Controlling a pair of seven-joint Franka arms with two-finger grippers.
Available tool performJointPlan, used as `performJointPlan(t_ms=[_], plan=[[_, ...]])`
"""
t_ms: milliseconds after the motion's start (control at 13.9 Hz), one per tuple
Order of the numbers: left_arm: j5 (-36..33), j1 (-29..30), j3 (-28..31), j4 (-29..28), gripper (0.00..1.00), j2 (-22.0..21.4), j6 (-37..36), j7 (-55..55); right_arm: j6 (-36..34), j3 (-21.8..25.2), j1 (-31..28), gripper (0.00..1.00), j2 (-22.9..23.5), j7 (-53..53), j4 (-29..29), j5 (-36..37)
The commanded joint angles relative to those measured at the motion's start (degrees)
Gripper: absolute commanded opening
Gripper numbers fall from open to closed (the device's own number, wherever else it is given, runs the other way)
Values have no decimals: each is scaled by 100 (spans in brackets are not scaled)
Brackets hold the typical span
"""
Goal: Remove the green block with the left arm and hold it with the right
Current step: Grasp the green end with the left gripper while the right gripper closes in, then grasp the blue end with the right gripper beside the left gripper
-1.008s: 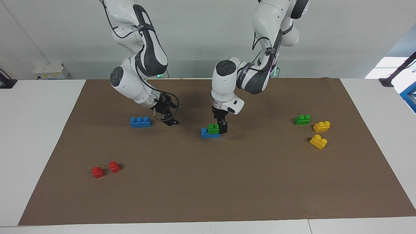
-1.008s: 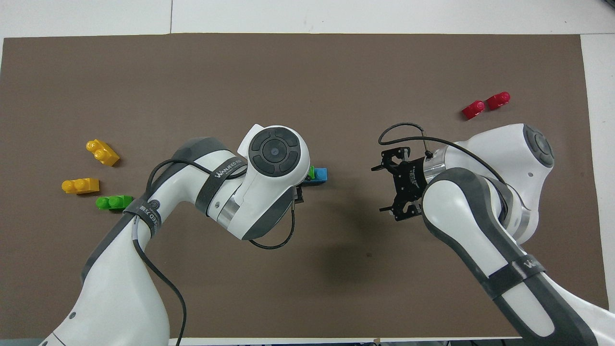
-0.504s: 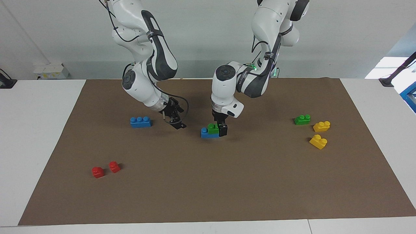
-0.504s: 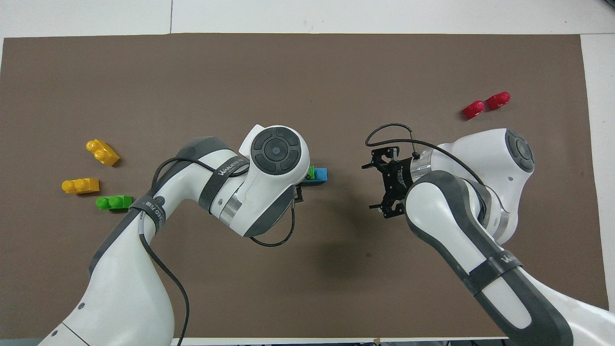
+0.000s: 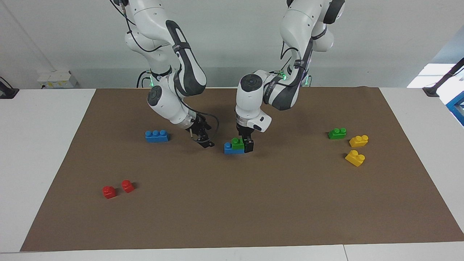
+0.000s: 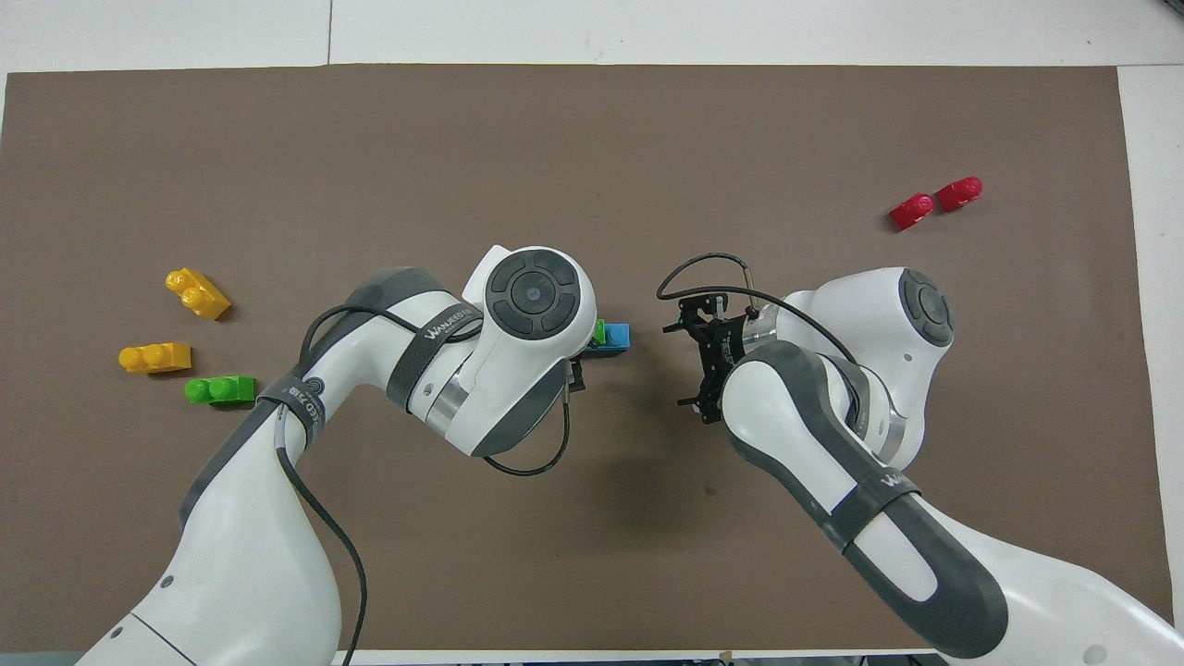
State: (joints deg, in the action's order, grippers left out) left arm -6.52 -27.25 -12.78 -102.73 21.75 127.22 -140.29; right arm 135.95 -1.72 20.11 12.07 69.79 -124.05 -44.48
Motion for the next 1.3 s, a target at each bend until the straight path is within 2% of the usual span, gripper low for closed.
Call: performJointPlan(t_ms=[0,288,792,1224], plan=[[-121,-52,56,-63,100,-4,127,-139,247,14,221,100,339,-308,231,-472],[-121,-52,56,-72,100,-4,145,-147,713,14,625,100,551,-256,425,-991],[-121,-43,65,-63,100,-4,145,-191,748,14,643,100,779,-317,679,-1010],[-121,-34,56,-63,99,-4,145,-192,1144,14,740,100,1051,-308,742,-1054]])
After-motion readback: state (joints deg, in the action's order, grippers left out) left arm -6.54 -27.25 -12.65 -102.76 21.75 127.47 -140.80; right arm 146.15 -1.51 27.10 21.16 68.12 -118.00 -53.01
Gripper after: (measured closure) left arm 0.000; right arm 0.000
